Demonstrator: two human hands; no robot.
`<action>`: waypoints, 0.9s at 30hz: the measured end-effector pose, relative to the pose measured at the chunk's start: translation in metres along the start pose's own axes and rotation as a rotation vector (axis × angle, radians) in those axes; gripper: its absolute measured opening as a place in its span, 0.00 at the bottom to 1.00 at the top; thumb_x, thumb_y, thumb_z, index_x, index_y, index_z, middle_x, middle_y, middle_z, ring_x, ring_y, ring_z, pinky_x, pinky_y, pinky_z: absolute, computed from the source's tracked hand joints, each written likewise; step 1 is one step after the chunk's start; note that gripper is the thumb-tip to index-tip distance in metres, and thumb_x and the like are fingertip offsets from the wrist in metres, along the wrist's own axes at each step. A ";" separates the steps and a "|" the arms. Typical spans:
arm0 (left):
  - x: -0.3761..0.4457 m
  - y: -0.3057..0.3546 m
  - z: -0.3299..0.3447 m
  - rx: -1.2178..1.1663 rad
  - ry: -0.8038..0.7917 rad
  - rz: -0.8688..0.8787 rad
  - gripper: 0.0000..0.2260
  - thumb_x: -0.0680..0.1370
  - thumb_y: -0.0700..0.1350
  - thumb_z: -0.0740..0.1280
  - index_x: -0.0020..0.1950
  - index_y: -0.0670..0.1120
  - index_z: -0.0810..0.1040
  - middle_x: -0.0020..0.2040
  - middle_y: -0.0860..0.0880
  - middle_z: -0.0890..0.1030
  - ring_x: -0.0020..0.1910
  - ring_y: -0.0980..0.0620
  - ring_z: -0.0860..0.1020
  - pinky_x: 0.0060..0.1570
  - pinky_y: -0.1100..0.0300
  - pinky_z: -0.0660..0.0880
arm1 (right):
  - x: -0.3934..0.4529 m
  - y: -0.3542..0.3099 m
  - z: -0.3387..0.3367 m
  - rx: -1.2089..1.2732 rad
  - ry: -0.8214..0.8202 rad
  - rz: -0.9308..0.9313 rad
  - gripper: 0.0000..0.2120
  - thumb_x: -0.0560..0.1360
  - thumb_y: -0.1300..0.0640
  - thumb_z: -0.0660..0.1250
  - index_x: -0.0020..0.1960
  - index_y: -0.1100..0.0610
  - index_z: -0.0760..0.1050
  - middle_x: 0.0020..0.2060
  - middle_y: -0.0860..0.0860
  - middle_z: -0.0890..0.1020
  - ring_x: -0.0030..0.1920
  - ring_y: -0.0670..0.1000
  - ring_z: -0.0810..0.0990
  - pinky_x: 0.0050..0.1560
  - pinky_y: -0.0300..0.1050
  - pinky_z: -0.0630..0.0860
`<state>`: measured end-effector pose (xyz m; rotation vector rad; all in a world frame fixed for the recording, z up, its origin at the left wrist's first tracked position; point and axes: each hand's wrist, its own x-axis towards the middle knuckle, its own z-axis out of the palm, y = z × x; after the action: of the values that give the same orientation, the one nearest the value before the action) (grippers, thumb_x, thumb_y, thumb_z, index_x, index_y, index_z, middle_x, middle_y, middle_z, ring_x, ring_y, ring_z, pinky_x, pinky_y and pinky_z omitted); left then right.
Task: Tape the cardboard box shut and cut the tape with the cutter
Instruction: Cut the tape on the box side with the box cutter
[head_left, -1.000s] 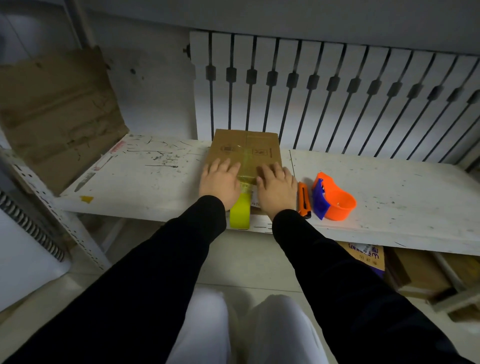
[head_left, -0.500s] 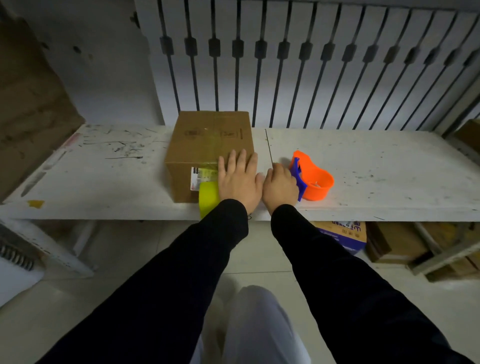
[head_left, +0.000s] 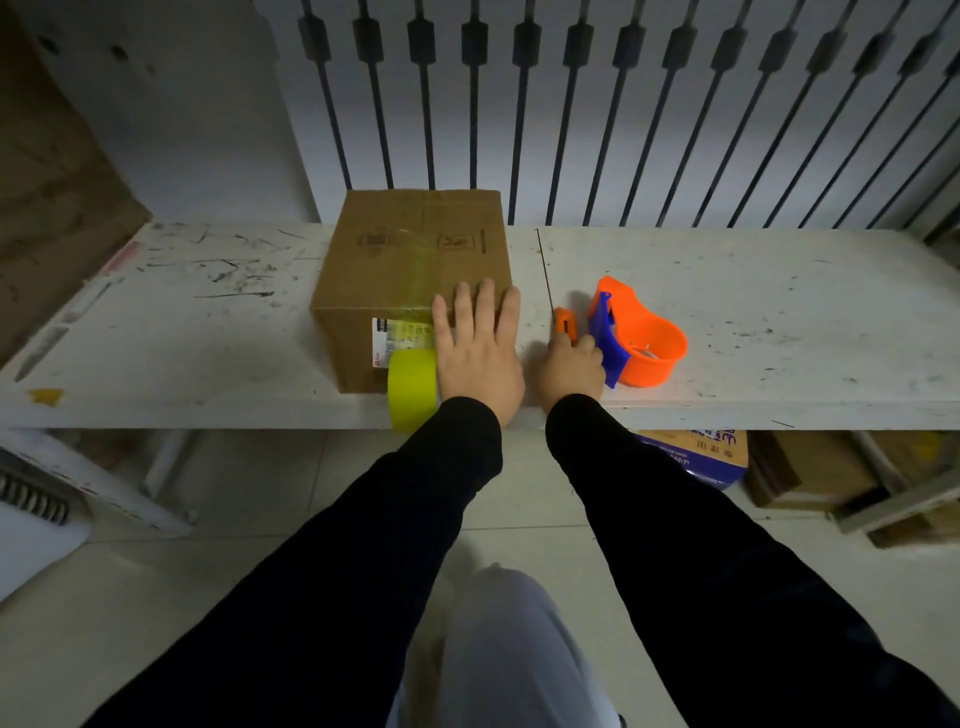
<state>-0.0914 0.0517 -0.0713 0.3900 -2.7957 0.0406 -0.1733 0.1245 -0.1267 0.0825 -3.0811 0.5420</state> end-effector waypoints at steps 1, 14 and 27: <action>0.000 0.000 0.000 -0.002 -0.005 -0.002 0.28 0.79 0.47 0.55 0.77 0.47 0.48 0.78 0.44 0.53 0.77 0.40 0.50 0.74 0.41 0.41 | -0.001 0.000 0.001 0.006 0.027 0.004 0.20 0.79 0.60 0.55 0.70 0.57 0.60 0.62 0.62 0.69 0.60 0.62 0.72 0.60 0.54 0.72; -0.014 -0.005 -0.026 -0.050 -0.054 -0.025 0.28 0.81 0.52 0.50 0.77 0.45 0.44 0.79 0.45 0.49 0.78 0.43 0.43 0.74 0.45 0.37 | -0.041 -0.009 -0.036 0.925 -0.211 0.370 0.09 0.75 0.59 0.62 0.37 0.56 0.68 0.34 0.55 0.75 0.37 0.55 0.77 0.40 0.47 0.78; -0.052 -0.035 -0.059 -0.144 -0.094 -0.215 0.28 0.81 0.54 0.50 0.77 0.44 0.47 0.79 0.43 0.51 0.78 0.43 0.46 0.75 0.46 0.43 | -0.094 -0.031 -0.097 1.419 -0.292 0.124 0.15 0.77 0.66 0.60 0.62 0.58 0.65 0.41 0.52 0.76 0.42 0.49 0.78 0.52 0.54 0.79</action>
<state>-0.0163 0.0355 -0.0324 0.6690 -2.8076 -0.2319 -0.0779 0.1331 -0.0264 -0.0316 -2.1839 2.6714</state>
